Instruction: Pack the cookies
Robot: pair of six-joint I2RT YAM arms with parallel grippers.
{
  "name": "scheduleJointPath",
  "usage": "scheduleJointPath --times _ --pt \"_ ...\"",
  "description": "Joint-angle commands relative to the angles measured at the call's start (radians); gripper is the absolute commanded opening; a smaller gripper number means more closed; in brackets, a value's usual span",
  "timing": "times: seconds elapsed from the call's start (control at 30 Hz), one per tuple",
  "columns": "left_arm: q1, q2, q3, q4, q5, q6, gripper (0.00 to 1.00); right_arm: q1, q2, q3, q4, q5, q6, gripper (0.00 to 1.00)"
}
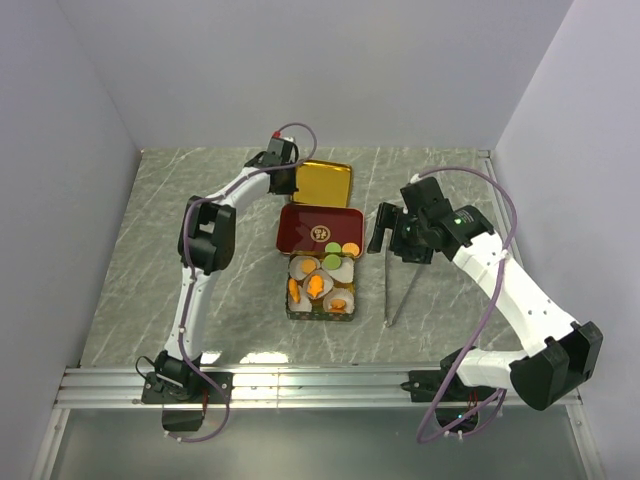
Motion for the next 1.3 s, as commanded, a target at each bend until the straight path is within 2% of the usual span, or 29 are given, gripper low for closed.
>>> scheduleJointPath --times 0.0,0.07,0.17,0.33,0.5,0.53,0.67,0.83,0.93,1.0,1.07,1.27 --pt "0.027 -0.042 0.108 -0.039 -0.030 -0.013 0.00 -0.004 0.002 0.052 0.012 0.035 -0.020 0.94" --pt "0.033 -0.088 0.133 -0.027 -0.032 -0.019 0.00 -0.002 -0.007 0.076 0.014 0.036 -0.034 0.94" --pt "0.050 -0.188 0.086 0.011 -0.038 -0.054 0.00 -0.001 -0.031 0.095 0.035 0.026 -0.051 0.94" --pt "0.053 -0.384 -0.080 0.088 -0.043 -0.126 0.00 -0.004 -0.068 0.150 0.040 -0.071 -0.049 0.94" --pt "0.032 -0.541 -0.148 0.033 -0.067 -0.105 0.00 -0.013 -0.075 0.245 0.043 -0.157 -0.011 0.95" --pt "0.026 -0.614 -0.199 0.039 -0.088 -0.096 0.00 -0.018 -0.058 0.257 0.050 -0.181 0.017 0.95" --pt "-0.008 -0.786 -0.313 0.021 -0.181 -0.045 0.00 -0.050 0.013 0.338 0.098 -0.414 0.119 0.95" --pt "-0.051 -1.022 -0.485 -0.007 -0.305 0.001 0.00 -0.120 0.103 0.458 0.184 -0.624 0.282 0.95" --pt "-0.097 -1.171 -0.604 0.001 -0.404 0.029 0.00 -0.172 0.116 0.428 0.309 -0.758 0.412 0.95" --pt "-0.132 -1.246 -0.710 0.036 -0.449 0.052 0.00 -0.194 0.113 0.328 0.460 -0.842 0.525 0.95" --pt "-0.145 -1.345 -0.763 0.036 -0.507 0.056 0.00 -0.211 0.119 0.248 0.541 -0.865 0.577 0.95" --pt "-0.160 -1.498 -0.869 0.004 -0.533 0.097 0.00 -0.203 0.263 0.223 0.529 -0.957 0.617 0.95"
